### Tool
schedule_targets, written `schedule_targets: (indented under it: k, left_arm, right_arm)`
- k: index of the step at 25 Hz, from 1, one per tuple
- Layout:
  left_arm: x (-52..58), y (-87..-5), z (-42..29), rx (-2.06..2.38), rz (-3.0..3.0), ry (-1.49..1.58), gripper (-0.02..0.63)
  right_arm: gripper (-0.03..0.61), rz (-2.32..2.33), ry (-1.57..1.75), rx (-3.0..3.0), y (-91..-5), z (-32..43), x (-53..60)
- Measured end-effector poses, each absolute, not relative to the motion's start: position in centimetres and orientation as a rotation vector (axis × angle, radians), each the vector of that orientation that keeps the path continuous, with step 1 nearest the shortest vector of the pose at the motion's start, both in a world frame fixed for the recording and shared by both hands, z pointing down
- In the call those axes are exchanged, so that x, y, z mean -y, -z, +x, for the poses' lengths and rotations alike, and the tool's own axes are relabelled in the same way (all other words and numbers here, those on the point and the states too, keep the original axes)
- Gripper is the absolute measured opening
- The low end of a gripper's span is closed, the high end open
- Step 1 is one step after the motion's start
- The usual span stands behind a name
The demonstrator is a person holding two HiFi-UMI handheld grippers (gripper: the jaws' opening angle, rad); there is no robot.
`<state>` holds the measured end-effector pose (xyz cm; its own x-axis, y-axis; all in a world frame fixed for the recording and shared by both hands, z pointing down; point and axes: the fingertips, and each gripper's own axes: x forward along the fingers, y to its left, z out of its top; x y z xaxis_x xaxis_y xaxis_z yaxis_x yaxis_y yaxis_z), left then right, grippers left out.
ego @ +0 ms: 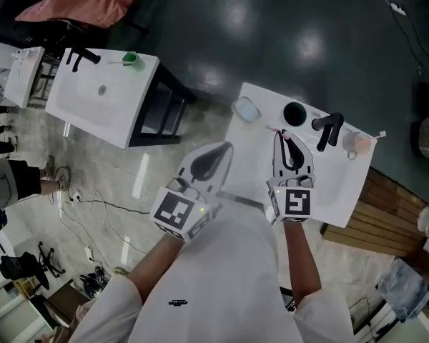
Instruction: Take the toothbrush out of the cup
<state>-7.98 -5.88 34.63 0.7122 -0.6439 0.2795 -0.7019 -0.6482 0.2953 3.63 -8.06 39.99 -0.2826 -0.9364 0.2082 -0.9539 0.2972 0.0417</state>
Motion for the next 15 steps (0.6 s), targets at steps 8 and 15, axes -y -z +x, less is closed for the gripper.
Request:
schedule_targets:
  k: [8, 15]
  left_arm:
    - [4.8, -36.0, -10.0, 1.090, 2.483, -0.228, 0.003]
    - [3.8, -37.1, -11.2, 1.108, 2.443, -0.241, 0.003]
  right_arm:
    - [0.020, 1.498, -0.069, 2.465, -42.4, -1.0, 6.8]
    - [0.020, 1.435, -0.121, 2.479, -46.1, -3.4, 6.1]
